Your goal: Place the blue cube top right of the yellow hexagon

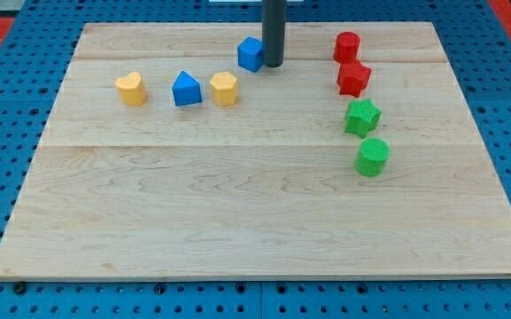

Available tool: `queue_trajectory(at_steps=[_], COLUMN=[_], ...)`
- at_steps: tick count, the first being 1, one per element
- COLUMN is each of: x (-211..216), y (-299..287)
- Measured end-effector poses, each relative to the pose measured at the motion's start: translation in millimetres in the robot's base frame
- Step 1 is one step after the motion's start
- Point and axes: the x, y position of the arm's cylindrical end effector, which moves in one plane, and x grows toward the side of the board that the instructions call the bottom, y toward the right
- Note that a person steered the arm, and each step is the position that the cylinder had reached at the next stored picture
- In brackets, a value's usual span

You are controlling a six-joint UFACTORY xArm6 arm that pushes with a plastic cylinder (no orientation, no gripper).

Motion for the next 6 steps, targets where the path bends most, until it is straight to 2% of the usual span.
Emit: queue_trajectory(at_steps=[1,3,4,5,6], x=[-15,-17,-20,-68,-83], y=[15,-31,-34,-43,-75])
